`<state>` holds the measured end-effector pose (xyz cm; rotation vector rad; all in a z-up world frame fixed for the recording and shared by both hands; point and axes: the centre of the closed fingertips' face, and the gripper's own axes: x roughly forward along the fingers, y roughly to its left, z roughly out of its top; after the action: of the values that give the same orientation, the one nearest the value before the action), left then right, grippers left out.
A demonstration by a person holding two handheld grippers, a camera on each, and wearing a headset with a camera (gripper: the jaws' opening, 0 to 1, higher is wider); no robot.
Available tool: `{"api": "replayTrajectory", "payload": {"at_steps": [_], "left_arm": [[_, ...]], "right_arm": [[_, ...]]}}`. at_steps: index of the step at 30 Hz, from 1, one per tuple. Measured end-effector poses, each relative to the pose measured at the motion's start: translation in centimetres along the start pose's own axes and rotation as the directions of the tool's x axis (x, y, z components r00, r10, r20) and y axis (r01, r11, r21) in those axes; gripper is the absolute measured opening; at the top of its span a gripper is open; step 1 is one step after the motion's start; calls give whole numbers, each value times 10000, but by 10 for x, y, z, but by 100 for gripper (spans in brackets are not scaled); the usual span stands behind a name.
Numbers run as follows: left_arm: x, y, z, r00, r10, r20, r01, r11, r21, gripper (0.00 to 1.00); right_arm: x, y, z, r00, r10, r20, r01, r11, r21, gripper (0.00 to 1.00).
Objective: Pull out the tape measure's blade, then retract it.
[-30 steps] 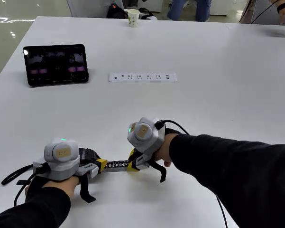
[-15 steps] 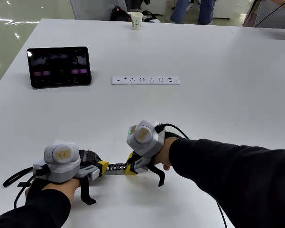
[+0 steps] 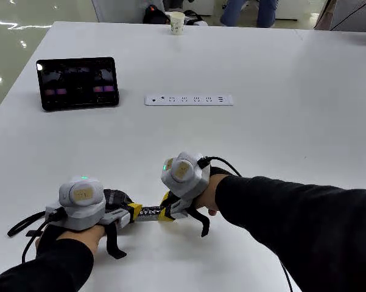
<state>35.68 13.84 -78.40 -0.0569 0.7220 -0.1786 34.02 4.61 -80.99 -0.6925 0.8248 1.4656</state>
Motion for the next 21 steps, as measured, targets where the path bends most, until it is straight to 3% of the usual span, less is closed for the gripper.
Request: {"api": "replayTrajectory", "payload": {"at_steps": [21], "left_arm": [[-1,0,0,9999,-156,58,157,9998,-91,64]], "right_arm": [[15,5,21,9996,7,291,-10,9999,125,11]]}}
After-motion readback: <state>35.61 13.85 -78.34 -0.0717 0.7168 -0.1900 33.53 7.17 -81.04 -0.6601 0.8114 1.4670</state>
